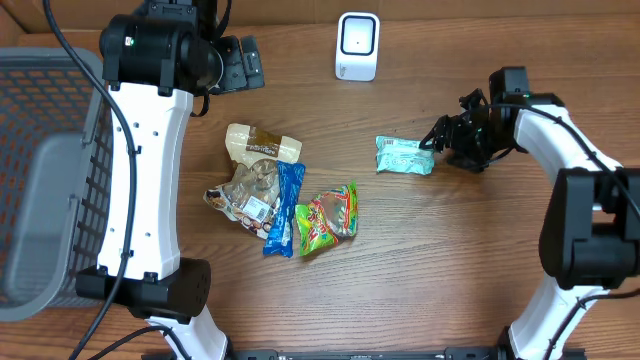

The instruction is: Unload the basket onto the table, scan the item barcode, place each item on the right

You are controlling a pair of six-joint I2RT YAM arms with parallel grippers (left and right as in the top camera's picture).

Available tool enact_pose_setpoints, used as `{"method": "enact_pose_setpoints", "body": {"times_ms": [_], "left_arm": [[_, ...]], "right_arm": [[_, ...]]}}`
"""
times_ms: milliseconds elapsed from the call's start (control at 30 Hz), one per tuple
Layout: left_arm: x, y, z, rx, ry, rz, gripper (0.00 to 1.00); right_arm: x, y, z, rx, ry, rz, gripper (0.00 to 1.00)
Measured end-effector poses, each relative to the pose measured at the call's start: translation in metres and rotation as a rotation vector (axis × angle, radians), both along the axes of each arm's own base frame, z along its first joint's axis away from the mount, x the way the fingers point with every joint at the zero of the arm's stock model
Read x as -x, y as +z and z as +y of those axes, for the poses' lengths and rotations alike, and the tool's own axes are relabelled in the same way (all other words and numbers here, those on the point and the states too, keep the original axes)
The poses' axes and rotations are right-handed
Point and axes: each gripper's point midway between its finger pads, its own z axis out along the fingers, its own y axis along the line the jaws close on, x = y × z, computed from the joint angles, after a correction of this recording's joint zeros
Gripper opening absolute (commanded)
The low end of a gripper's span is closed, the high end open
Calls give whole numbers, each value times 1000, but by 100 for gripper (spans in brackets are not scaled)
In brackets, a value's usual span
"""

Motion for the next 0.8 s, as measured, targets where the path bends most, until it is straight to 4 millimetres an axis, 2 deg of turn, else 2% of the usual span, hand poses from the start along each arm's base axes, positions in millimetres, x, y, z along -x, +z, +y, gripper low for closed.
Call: {"method": "enact_pose_setpoints", "body": {"times_ms": [133,300,367,600,800], "left_arm": [[0,0,0,0,0,0,100],[0,0,0,0,0,0,100],[0,0,0,0,0,0,100],[0,0,0,0,0,0,100],[0,0,0,0,0,0,100]], "right_arm": [[-3,-19,7,-2,17,1,76],[-9,-21,28,-36,64,-39,68],[-10,-21,36,-41,81,-53,59],[-9,-31,52,-83,107,-43,6],[-10,-29,52,-102,114,-54,4]]}}
